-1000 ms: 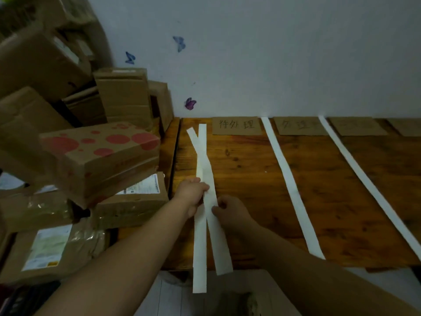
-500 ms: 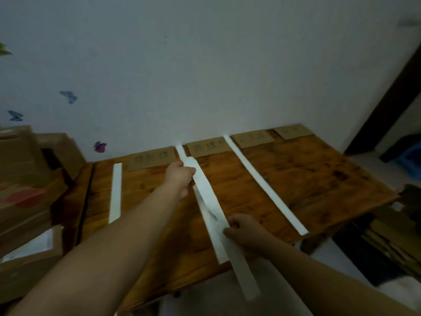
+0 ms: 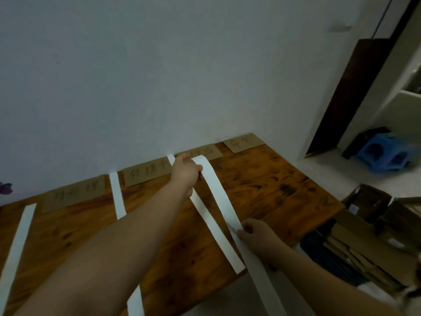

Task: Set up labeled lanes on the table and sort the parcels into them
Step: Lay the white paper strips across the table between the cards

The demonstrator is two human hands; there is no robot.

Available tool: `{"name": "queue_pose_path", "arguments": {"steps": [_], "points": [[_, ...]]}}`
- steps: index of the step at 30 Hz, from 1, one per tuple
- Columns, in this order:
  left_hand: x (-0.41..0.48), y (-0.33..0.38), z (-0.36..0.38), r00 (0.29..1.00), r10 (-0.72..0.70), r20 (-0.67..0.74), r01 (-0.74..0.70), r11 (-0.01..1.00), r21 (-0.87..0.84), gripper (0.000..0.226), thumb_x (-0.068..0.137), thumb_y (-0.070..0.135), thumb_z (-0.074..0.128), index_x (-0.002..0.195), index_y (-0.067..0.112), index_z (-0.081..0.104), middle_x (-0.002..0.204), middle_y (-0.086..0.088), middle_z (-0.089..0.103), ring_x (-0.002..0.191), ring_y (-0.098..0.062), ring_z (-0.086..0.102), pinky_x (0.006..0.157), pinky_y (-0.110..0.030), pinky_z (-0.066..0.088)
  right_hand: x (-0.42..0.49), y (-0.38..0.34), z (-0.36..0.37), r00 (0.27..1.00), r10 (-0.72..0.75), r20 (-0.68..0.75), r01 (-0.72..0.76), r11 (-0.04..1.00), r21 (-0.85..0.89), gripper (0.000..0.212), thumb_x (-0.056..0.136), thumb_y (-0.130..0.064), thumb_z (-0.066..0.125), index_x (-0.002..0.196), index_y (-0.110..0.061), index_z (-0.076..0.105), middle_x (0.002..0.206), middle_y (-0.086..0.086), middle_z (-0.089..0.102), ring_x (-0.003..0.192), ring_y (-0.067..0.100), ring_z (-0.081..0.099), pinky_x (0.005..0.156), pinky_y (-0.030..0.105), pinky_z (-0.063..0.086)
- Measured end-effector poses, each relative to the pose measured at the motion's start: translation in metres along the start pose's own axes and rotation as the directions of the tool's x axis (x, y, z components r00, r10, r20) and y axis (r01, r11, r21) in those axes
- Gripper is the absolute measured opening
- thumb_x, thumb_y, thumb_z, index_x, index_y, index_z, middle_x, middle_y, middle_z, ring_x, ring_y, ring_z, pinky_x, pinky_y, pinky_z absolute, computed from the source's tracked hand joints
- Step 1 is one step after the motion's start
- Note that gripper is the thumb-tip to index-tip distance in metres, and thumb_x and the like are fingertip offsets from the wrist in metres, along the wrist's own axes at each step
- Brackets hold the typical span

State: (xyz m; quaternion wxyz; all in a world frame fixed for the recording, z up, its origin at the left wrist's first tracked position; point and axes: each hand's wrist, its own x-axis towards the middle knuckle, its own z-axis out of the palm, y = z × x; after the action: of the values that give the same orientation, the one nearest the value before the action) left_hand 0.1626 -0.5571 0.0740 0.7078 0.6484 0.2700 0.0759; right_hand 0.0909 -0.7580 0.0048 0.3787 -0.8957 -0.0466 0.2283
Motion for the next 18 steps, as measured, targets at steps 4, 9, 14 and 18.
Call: {"name": "queue_pose_path", "arguments": {"steps": [4, 9, 14, 18], "points": [[0.048, 0.0, 0.043, 0.997, 0.071, 0.033, -0.075, 0.986, 0.148, 0.031, 0.088, -0.002, 0.056, 0.115, 0.013, 0.056, 0.113, -0.011, 0.058, 0.08, -0.018, 0.06, 0.061, -0.026, 0.053, 0.046, 0.01, -0.024, 0.999, 0.048, -0.002, -0.048, 0.999, -0.023, 0.021, 0.098, -0.027, 0.049, 0.117, -0.02, 0.056, 0.101, -0.006, 0.055, 0.088, 0.007, 0.055, 0.071, 0.019, 0.043], [0.119, 0.005, 0.1, 0.99, 0.124, 0.066, -0.137, 0.956, 0.261, 0.023, 0.089, 0.0, 0.056, 0.106, 0.014, 0.061, 0.094, -0.004, 0.06, 0.072, -0.015, 0.057, 0.073, -0.033, 0.054, 0.117, 0.017, -0.064, 0.993, 0.11, -0.04, -0.113, 0.99, -0.082, 0.03, 0.098, -0.029, 0.049, 0.126, -0.018, 0.053, 0.121, 0.001, 0.058, 0.094, 0.009, 0.054, 0.08, 0.023, 0.047], [0.168, 0.004, 0.149, 0.979, 0.179, 0.099, -0.204, 0.886, 0.417, 0.035, 0.09, 0.0, 0.055, 0.121, 0.015, 0.058, 0.095, -0.002, 0.059, 0.079, -0.02, 0.061, 0.069, -0.033, 0.055, 0.17, 0.025, -0.099, 0.99, 0.138, -0.016, -0.139, 0.988, -0.068, 0.043, 0.098, -0.022, 0.05, 0.14, -0.024, 0.042, 0.135, -0.001, 0.049, 0.11, 0.014, 0.053, 0.091, 0.028, 0.049], [0.205, -0.025, 0.182, 0.975, 0.181, 0.125, -0.22, 0.81, 0.544, 0.039, 0.09, 0.002, 0.055, 0.126, 0.018, 0.055, 0.123, -0.007, 0.056, 0.099, -0.028, 0.062, 0.071, -0.029, 0.053, 0.211, 0.045, -0.118, 0.994, 0.094, 0.049, -0.091, 0.994, -0.062, 0.055, 0.097, -0.015, 0.051, 0.144, -0.033, 0.03, 0.126, -0.004, 0.053, 0.079, 0.003, 0.053, 0.058, 0.011, 0.042]]}}
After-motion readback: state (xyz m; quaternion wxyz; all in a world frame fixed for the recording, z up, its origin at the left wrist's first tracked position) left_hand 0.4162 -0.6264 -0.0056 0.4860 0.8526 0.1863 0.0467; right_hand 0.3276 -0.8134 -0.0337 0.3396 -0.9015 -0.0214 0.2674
